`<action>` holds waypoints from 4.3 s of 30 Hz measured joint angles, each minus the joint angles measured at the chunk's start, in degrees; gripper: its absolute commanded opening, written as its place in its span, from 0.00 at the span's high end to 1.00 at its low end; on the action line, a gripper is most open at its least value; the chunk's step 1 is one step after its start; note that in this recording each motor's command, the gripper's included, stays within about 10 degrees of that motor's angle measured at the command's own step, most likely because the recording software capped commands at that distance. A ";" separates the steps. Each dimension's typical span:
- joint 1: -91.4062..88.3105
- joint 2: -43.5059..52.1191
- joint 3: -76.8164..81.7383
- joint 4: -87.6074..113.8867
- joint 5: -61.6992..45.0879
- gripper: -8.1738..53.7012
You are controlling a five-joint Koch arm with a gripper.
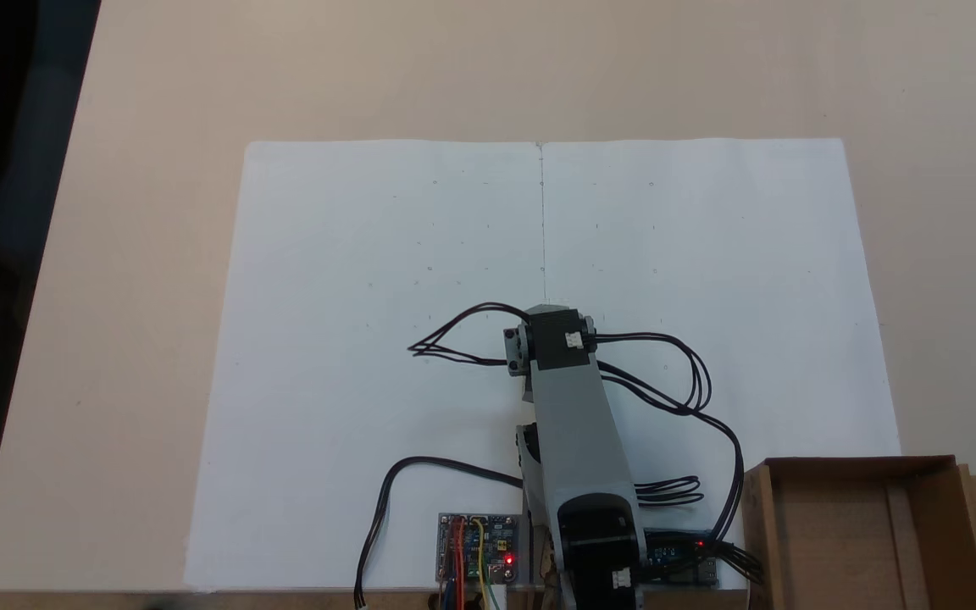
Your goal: Grasp a green dice and put it in the bin.
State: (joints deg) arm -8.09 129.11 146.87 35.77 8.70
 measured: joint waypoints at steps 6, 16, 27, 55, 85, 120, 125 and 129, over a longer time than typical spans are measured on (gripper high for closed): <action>0.09 0.00 1.41 -0.79 0.00 0.18; 0.09 0.00 2.20 -1.76 0.00 0.20; 0.09 0.00 4.04 -3.78 0.00 0.25; 1.76 0.00 4.92 -10.63 0.00 0.67; 84.46 -26.63 -48.08 -31.55 -4.66 0.67; 107.67 -36.39 -49.31 -8.35 -22.76 0.21; 95.71 -27.86 -49.31 -8.35 -21.62 0.21; 88.15 -23.03 -49.31 -8.44 -18.37 0.21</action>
State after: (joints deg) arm 80.07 106.08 97.56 27.33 -9.67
